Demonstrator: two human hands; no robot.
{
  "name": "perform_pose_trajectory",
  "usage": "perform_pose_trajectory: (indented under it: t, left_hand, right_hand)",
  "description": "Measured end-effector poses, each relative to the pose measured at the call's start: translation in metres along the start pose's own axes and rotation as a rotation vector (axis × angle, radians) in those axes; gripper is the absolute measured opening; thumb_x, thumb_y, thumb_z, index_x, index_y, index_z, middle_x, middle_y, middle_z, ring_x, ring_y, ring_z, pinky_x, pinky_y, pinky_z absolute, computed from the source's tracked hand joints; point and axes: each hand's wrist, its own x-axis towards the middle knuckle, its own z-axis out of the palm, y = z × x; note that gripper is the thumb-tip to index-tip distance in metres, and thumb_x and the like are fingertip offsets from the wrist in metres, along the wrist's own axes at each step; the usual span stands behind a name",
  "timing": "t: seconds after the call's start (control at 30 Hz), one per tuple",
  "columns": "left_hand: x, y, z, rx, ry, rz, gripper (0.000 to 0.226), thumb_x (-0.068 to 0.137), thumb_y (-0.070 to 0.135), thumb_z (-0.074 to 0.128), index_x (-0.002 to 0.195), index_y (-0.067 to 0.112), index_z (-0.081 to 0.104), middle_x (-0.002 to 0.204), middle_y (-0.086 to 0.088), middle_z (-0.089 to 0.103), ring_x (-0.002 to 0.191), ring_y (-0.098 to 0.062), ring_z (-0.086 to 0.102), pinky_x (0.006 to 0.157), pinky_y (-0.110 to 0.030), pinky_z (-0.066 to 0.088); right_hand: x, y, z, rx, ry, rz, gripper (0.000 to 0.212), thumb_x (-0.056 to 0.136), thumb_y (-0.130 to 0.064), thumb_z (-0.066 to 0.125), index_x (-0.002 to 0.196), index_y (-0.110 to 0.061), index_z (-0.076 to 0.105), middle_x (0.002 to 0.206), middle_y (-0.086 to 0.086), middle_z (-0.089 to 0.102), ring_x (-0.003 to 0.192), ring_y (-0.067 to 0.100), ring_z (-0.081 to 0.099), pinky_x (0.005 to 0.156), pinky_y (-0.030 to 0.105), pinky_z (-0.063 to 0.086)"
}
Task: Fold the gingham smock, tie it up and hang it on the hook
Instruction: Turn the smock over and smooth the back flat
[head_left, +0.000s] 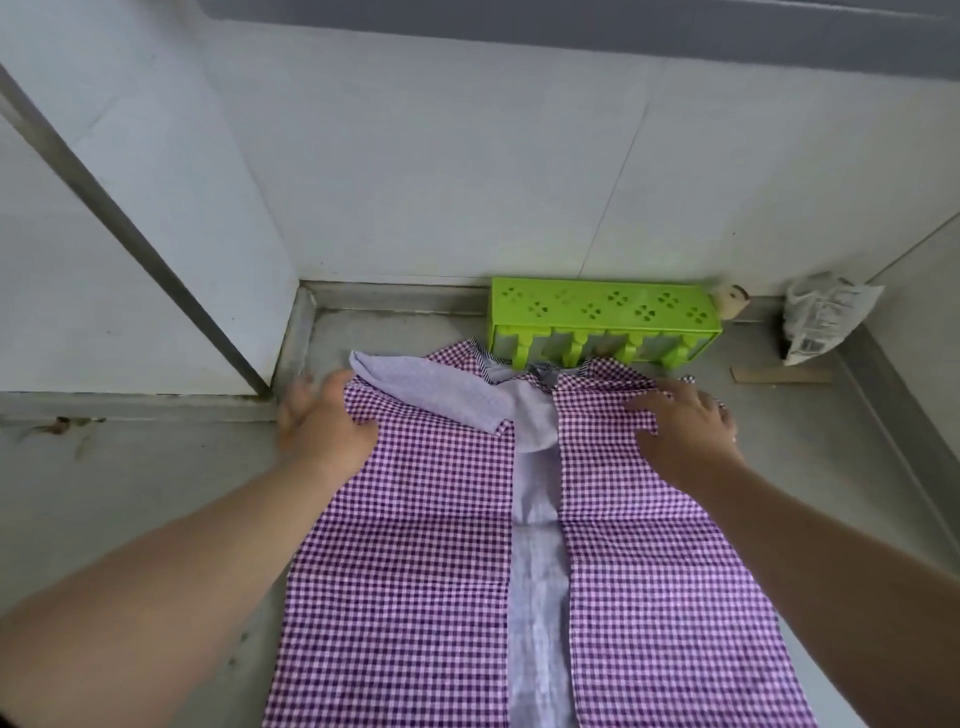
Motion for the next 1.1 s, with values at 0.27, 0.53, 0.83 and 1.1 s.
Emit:
perform_pose_trajectory:
  t: [0.27, 0.53, 0.83, 1.1]
  left_hand:
    - [0.016, 0.053, 0.011, 0.563, -0.193, 0.642, 0.085, 0.099, 0.035, 0.067, 0.166, 0.040, 0.016, 0.178, 0.004, 0.002, 0.149, -0.029, 0.041, 0.118, -0.052, 0.037]
    - [0.045, 0.076, 0.029, 0.679, -0.293, 0.548, 0.046, 0.102, 0.028, 0.061, 0.147, 0.031, 0.049, 0.139, -0.004, 0.060, 0.116, -0.026, 0.066, 0.090, -0.047, 0.059]
    - [0.051, 0.093, 0.013, 0.237, -0.167, 0.303, 0.024, 0.104, 0.037, 0.051, 0.115, 0.023, 0.066, 0.120, -0.002, 0.058, 0.097, -0.022, 0.062, 0.091, -0.047, 0.053]
    - [0.018, 0.068, 0.025, 0.359, -0.113, 0.693, 0.032, 0.098, 0.049, 0.056, 0.117, 0.024, 0.061, 0.124, 0.001, 0.050, 0.109, -0.022, 0.060, 0.084, -0.038, 0.053]
  right_hand:
    - [0.020, -0.039, 0.006, -0.121, 0.005, -0.171, 0.066, 0.092, -0.001, 0.046, 0.147, -0.037, 0.044, 0.136, -0.001, 0.065, 0.122, 0.026, 0.060, 0.104, 0.042, 0.042]
    - [0.050, -0.047, 0.015, -0.105, -0.122, -0.115, 0.077, 0.092, -0.023, 0.069, 0.154, -0.036, 0.026, 0.153, 0.001, 0.046, 0.125, 0.035, 0.061, 0.091, 0.052, 0.056]
    - [0.054, -0.053, -0.001, 0.091, 0.101, 0.037, 0.030, 0.096, -0.024, 0.056, 0.125, -0.028, 0.062, 0.120, 0.005, 0.062, 0.084, 0.030, 0.060, 0.067, 0.036, 0.046]
    - [0.031, -0.064, 0.023, 0.280, 0.068, -0.032, 0.032, 0.095, -0.032, 0.072, 0.119, -0.022, 0.053, 0.131, 0.002, 0.035, 0.094, 0.028, 0.062, 0.073, 0.037, 0.046]
